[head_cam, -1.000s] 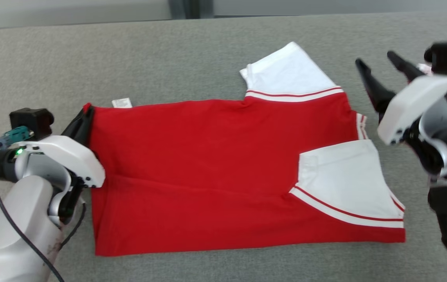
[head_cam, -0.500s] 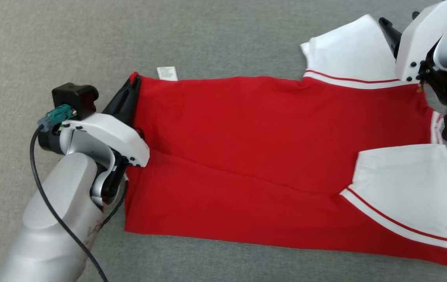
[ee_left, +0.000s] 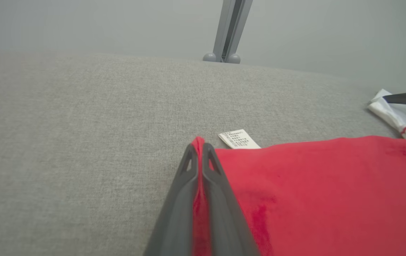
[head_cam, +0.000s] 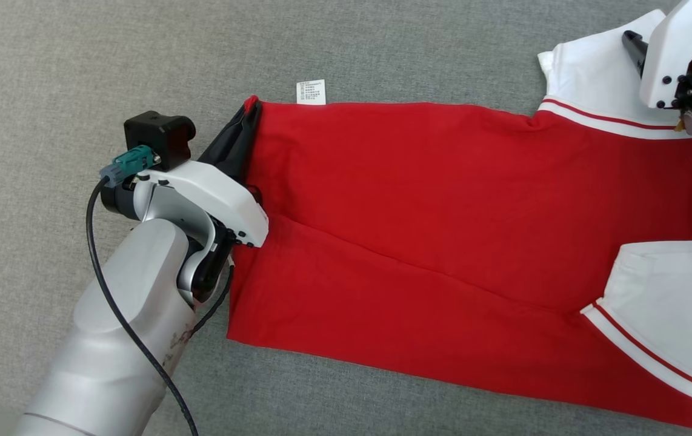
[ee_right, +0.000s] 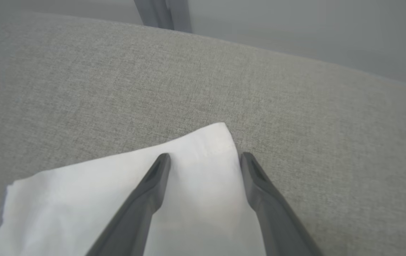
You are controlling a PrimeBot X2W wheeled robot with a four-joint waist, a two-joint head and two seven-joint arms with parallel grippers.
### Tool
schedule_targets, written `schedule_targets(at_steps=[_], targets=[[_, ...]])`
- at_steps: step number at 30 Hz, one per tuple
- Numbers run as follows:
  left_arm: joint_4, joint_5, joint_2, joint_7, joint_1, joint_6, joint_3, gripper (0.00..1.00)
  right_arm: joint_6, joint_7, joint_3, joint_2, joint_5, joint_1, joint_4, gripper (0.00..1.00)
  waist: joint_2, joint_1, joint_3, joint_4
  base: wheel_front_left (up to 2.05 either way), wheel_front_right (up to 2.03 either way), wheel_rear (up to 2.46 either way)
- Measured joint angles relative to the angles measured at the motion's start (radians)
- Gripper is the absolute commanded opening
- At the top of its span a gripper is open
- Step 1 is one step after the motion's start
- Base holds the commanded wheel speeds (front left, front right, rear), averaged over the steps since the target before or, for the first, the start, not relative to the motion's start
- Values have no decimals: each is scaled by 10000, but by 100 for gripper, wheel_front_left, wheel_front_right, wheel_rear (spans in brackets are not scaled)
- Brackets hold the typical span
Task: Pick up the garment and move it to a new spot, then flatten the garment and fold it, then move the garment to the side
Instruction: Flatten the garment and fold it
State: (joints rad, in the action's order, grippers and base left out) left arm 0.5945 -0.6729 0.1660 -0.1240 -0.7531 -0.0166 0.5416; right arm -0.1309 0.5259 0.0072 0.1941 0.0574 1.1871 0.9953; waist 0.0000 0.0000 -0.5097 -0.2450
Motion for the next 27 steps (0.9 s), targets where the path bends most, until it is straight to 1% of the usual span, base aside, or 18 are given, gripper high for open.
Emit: schedule_targets(at_steps=[2,3,7,8,11,12,13,14,20,27], targets=[[90,0,-38,-13,-55,-10,36,0,0,-65,-151,15,-138,138,255,100,0,0,-16,-52,0,0,0],[132,0,-58,-19,-95,-13,54,0,0,-90,-238,21,-196,185,353,93,0,0,-21,-72,0,0,0],[328,2,-163,-50,-142,-100,146,0,-2,-255,-491,65,-508,306,782,51,0,0,9,-160,0,0,0],[382,0,-178,-58,-141,-102,165,0,-2,-324,-552,69,-571,316,884,51,-1,0,34,-181,0,0,0],[508,-10,-192,-67,-144,-146,186,0,0,-445,-679,13,-719,330,1112,38,0,0,96,-218,0,0,0],[550,-33,-188,-81,-155,-148,180,0,0,-535,-719,-23,-759,342,1160,31,0,0,93,-210,0,0,0],[593,-48,-182,-84,-183,-148,173,0,0,-629,-725,-71,-769,362,1189,19,0,0,82,-195,0,0,0],[621,-54,-169,-88,-221,-167,159,0,-2,-744,-719,-113,-803,405,1221,0,0,0,65,-175,0,0,0],[920,-199,12,-165,-285,-180,6,0,0,-1327,-510,-353,-663,530,1521,0,0,0,159,124,0,0,0],[1319,-445,372,15,-281,-286,-165,0,0,-2127,334,-560,508,512,1457,0,0,0,503,648,0,0,0]])
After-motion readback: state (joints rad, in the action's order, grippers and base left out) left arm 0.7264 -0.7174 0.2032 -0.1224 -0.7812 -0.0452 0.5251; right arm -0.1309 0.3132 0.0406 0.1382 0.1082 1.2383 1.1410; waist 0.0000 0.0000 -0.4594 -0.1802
